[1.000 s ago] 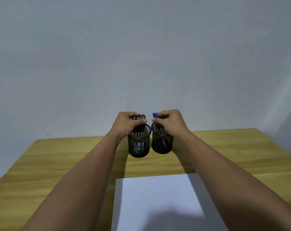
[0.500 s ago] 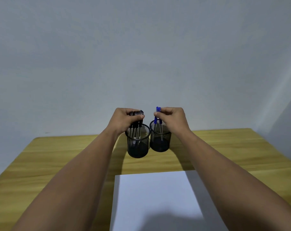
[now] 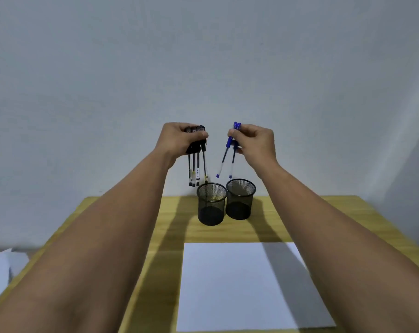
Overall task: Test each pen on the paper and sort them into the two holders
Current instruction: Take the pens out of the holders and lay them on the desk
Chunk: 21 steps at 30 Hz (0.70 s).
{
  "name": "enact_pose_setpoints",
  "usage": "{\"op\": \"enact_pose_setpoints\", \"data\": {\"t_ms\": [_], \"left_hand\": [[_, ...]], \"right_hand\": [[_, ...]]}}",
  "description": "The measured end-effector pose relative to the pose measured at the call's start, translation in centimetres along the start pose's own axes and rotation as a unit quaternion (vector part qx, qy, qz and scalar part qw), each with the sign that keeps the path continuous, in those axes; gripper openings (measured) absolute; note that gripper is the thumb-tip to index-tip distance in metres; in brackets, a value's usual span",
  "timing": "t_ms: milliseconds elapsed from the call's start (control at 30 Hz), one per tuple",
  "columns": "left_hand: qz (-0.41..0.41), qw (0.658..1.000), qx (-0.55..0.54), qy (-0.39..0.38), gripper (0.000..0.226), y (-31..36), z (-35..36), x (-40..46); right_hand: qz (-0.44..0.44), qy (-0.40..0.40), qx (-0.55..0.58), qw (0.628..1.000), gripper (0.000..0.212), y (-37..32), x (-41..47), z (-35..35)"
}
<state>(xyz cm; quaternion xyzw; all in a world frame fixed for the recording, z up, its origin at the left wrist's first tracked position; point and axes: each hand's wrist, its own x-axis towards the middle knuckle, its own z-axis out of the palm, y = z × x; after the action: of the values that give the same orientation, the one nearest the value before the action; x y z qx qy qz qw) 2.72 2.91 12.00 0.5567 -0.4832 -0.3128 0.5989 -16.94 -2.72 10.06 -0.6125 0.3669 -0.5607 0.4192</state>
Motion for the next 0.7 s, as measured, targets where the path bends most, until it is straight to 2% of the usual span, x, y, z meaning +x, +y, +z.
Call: {"op": "enact_pose_setpoints", "data": {"t_ms": [67, 233, 467, 600, 700], "left_hand": [[-0.032, 0.999, 0.032, -0.015, 0.035, 1.1, -2.0, -1.2], [-0.124, 0.988, 0.091, -0.026, 0.031, -0.7, -6.8, -4.7], [-0.225, 0.968, 0.107, 0.013, 0.025, -8.8, -10.6, -8.3], [-0.236, 0.96, 0.149, 0.026, 0.022, -12.8, -11.3, -8.9], [-0.206, 0.954, 0.215, 0.028, 0.017, -15.1, -11.8, -8.9]], "right_hand": [[0.039, -0.053, 0.006, 0.998, 0.002, -1.4, -1.1, 1.3], [0.121, -0.153, -0.023, 0.981, 0.023, -0.3, -4.1, 5.1], [0.206, -0.208, -0.096, 0.951, 0.026, 6.4, -7.7, 11.2], [0.237, -0.223, -0.146, 0.934, 0.029, 10.4, -9.0, 13.7], [0.249, -0.232, -0.165, 0.926, 0.032, 12.3, -9.9, 14.9]]}}
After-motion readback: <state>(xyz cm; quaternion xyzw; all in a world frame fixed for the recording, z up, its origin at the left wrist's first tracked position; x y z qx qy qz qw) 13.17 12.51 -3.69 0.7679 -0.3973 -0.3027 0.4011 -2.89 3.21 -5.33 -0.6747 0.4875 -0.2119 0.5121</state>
